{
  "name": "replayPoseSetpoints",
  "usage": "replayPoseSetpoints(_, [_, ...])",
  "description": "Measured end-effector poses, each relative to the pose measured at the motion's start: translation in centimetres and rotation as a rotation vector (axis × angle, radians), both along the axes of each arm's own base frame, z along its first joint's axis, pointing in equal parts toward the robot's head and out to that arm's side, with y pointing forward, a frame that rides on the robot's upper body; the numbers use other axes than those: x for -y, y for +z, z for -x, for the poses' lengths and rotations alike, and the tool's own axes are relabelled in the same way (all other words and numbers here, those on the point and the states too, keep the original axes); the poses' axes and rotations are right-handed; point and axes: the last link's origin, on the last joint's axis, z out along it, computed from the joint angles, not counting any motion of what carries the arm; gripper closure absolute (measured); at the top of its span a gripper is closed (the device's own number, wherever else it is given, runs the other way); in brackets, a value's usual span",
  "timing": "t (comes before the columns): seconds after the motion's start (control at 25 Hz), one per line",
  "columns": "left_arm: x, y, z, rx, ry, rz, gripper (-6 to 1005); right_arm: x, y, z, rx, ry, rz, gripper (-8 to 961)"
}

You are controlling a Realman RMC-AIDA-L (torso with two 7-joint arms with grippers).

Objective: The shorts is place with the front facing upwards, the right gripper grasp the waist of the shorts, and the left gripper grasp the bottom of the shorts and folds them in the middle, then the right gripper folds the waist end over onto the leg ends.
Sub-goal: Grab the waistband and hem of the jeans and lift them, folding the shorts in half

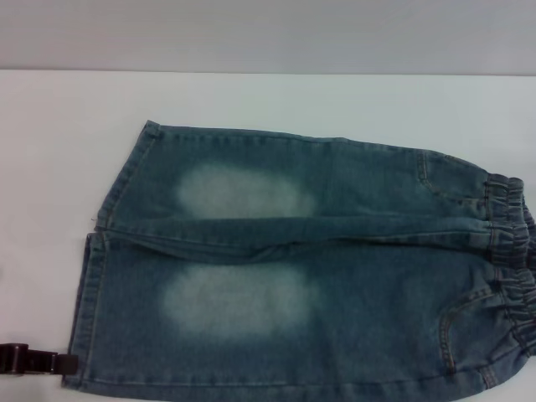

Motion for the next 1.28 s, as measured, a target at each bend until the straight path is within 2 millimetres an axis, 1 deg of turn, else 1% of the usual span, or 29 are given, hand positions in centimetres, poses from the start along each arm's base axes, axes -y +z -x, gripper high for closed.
replayPoseSetpoints(0.12, [0.0, 0.0, 0.0, 0.0, 0.007, 0.0, 692, 0.1, 0.2, -0.2, -0.001, -0.003, -0.004, 276])
replayPoseSetpoints(0.36, [0.1, 0.1, -0.1, 0.006, 0.01, 0.003, 912, 0.1, 0.5, -0.3, -0.001, -0.007, -0.011, 277])
replayPoseSetpoints(0.56, [0.1, 0.1, -0.1, 0.008, 0.029, 0.004, 951, 0.1, 0.8, -0.4, 0.0, -0.009, -0.018, 277])
replayPoseSetpoints(0.72, [0.1, 0.1, 0.0, 0.008, 0.04, 0.004, 956, 0.1, 0.9, -0.5, 0.002, -0.01, -0.018, 277])
replayPoseSetpoints(0.8, [-0.3, 0.0, 0.2, -0.006, 0.076, -0.025, 958, 0.0, 1.0, -0.6, 0.002, -0.016, -0.014, 277])
replayPoseSetpoints(1.0, [-0.5, 0.0, 0.2, -0.002, 0.076, -0.042, 970, -0.1, 1.4, -0.9, 0.006, -0.025, -0.01, 277])
replayPoseSetpoints(1.04, [-1.0, -0.2, -0.2, 0.017, 0.064, -0.078, 973, -0.2, 1.5, -1.0, 0.007, -0.027, -0.008, 277])
replayPoseSetpoints(1.2, [-1.3, -0.3, -0.5, 0.031, 0.049, -0.091, 979, -0.9, 2.4, -1.1, -0.013, -0.014, 0.007, 277])
replayPoseSetpoints(1.24, [-1.7, -0.5, -0.8, 0.048, 0.03, -0.105, 979, -1.2, 2.6, -1.0, -0.027, -0.001, 0.014, 277])
replayPoseSetpoints(1.28, [-2.3, -1.1, -1.6, 0.073, -0.004, -0.109, 979, -1.4, 2.8, -1.0, -0.047, 0.017, 0.025, 277])
